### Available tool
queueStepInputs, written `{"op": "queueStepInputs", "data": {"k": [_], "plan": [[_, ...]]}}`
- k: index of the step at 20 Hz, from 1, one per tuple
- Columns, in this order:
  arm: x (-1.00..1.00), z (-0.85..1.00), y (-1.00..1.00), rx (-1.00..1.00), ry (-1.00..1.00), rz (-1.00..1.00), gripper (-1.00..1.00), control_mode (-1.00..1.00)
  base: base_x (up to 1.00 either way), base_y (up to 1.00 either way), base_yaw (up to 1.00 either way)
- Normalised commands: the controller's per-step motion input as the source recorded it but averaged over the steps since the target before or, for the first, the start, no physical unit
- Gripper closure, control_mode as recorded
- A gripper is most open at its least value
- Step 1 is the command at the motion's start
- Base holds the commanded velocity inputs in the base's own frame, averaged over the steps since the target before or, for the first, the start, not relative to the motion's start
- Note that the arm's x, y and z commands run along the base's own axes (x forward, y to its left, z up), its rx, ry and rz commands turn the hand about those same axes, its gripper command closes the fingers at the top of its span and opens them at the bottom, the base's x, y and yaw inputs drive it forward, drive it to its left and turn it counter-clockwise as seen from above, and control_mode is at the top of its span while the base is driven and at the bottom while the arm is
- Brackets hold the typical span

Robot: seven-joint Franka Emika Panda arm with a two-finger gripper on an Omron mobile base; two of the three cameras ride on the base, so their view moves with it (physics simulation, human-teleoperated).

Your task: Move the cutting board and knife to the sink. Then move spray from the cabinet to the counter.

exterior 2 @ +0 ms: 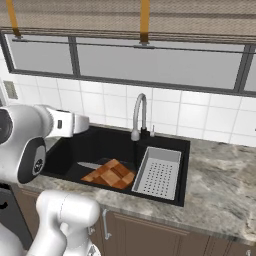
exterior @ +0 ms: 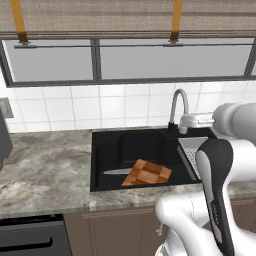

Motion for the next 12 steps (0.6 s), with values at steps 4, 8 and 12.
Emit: {"op": "queueStepInputs", "data": {"k": [4,8,12], "plan": [[-0.08,0.06,0.0,0.0,-0.04,-0.01,-1.0,1.0,-0.48,-0.04,-0.06],[0.0,0.0,0.0,0.0,0.0,0.0,-1.0,1.0,-0.98,-0.06,-0.07],[0.0,0.0,0.0,0.0,0.0,0.0,-1.0,1.0,-1.0,-0.07,0.0]]}}
